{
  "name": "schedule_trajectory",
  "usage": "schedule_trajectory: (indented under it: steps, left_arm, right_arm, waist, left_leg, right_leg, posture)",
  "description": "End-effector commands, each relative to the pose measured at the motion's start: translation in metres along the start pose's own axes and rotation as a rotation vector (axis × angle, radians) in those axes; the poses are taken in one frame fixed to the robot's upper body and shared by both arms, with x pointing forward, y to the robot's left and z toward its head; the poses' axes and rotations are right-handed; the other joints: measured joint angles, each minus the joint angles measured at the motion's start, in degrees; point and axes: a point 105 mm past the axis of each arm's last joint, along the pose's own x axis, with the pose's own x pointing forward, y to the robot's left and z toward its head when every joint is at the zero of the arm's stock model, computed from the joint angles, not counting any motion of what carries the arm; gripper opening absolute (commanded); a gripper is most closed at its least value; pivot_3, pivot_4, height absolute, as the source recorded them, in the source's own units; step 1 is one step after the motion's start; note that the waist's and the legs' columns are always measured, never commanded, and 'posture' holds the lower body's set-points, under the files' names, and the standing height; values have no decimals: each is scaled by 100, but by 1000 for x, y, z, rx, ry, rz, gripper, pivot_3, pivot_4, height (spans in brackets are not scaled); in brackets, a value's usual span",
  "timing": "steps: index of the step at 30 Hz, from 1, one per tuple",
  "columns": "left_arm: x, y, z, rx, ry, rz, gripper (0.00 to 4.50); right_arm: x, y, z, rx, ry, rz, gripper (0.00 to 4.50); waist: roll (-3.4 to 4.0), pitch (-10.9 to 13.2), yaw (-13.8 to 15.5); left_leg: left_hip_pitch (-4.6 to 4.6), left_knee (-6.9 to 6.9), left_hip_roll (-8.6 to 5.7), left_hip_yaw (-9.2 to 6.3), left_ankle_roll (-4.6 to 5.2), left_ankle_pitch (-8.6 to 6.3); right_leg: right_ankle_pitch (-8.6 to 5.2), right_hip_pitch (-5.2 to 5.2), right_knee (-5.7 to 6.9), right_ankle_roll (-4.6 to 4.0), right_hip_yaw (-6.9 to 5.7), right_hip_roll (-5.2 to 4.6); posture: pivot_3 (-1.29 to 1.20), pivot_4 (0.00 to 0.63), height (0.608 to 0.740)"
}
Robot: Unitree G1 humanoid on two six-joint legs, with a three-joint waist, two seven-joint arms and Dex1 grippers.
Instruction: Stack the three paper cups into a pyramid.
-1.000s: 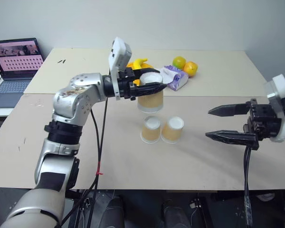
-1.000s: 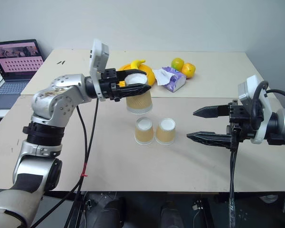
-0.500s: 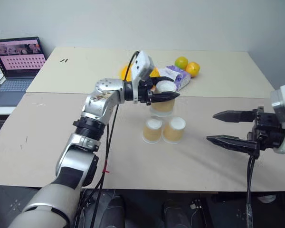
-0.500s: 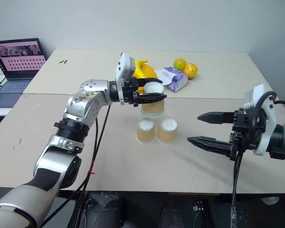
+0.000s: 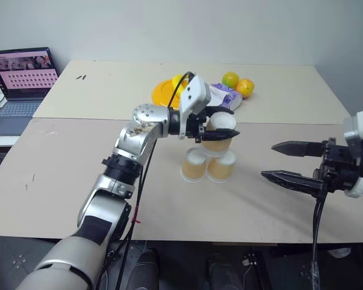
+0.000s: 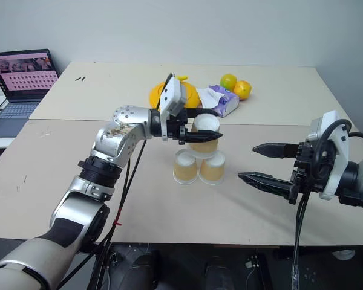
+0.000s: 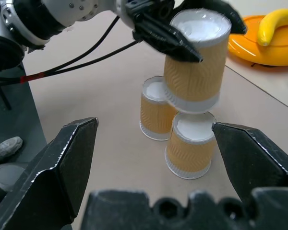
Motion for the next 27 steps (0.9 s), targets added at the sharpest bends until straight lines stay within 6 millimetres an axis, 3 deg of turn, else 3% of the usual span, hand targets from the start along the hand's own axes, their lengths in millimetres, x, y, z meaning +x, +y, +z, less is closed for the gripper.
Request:
schedule_trajectory:
  steps: [1, 16, 20, 27]
  left_arm:
    - [2, -3, 14, 35, -29, 4, 2684]
    - [0, -7, 4, 13, -21, 21, 2684]
    - [0, -7, 4, -8, -30, 24, 4252]
    - [0, -4, 12, 4, -38, 37, 4405]
  right_arm:
    - [-3, 3, 7, -47, -28, -5, 4500]
    - [-3, -3, 10, -64, -32, -24, 4500]
    - [-4, -6, 9, -68, -31, -30, 4500]
    - [-5, -8, 8, -69, -32, -30, 4500]
  waist:
    - [0, 0, 0]
    - [0, 0, 2]
    - [0, 0, 3]
    - [0, 0, 1]
  left_leg:
    - [0, 0, 0, 0, 0, 0]
    - [1, 0, 0, -1, 0, 0]
    - [0, 1, 0, -1, 0, 0]
    - [1, 1, 0, -1, 0, 0]
  right_leg:
    - [0, 0, 0, 0, 0, 0]
    - [0, 1, 0, 0, 0, 0]
    - [0, 1, 0, 0, 0, 0]
    - [0, 1, 0, 0, 0, 0]
  posture:
    - [0, 150, 732]
    - [0, 150, 732]
    - [0, 150, 732]
    - [0, 150, 732]
